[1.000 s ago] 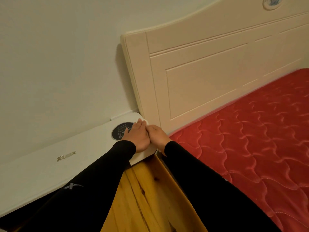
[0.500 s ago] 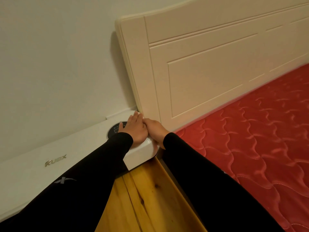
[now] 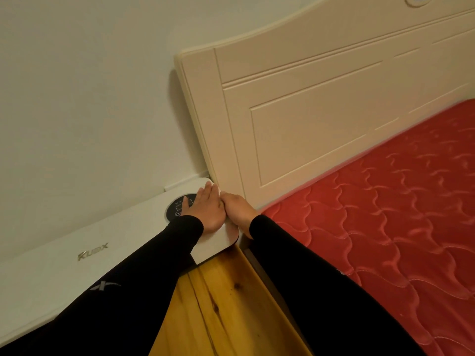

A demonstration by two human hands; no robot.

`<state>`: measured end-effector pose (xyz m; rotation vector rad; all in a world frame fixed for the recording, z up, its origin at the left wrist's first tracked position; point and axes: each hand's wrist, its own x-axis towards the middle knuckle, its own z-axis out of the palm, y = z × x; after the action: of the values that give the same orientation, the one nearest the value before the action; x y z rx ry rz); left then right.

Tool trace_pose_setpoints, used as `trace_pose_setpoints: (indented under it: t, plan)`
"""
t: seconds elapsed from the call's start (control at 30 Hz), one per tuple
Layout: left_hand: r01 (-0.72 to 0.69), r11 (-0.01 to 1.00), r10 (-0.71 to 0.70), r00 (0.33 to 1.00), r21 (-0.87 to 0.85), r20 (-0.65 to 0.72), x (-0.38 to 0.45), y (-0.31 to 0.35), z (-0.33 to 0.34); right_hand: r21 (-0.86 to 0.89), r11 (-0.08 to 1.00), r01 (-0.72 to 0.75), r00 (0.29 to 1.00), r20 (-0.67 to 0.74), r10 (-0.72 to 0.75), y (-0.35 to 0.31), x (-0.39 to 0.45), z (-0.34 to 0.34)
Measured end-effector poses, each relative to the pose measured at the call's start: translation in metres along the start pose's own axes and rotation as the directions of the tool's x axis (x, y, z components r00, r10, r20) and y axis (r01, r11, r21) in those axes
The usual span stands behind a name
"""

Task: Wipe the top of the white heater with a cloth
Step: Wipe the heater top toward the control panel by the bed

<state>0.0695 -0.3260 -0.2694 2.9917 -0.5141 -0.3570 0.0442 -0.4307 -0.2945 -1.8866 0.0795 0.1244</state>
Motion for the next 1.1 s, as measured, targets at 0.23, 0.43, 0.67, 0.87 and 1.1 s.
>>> trace_pose_setpoints:
  t: [0.23, 0.43, 0.67, 0.87, 1.1]
  plan:
    - [-0.05, 0.998, 0.049, 0.999, -0.033, -0.016, -0.035, 0.007, 0.008, -0.007, 0.999, -0.033, 0.998, -0.045, 0.032, 0.01, -0.028, 0.005]
    - [-0.093, 0.995, 0.095, 0.993, 0.043, -0.065, -0.064, 0.01, 0.018, 0.132, 0.989, -0.064, 0.992, -0.103, 0.078, 0.033, -0.038, 0.017]
    - [-0.098, 0.994, 0.101, 0.992, 0.046, -0.075, -0.074, 0.01, 0.024, 0.001, 0.998, -0.06, 0.988, -0.139, 0.059, 0.011, -0.075, 0.019]
    - [-0.095, 0.995, 0.096, 0.994, 0.004, -0.057, -0.067, 0.006, 0.02, 0.078, 0.993, -0.093, 0.985, -0.138, 0.103, 0.009, -0.064, 0.019]
    - [-0.082, 0.996, 0.081, 0.996, -0.023, -0.044, -0.051, 0.005, 0.014, 0.093, 0.993, -0.07, 0.985, -0.152, 0.084, 0.028, -0.019, 0.02]
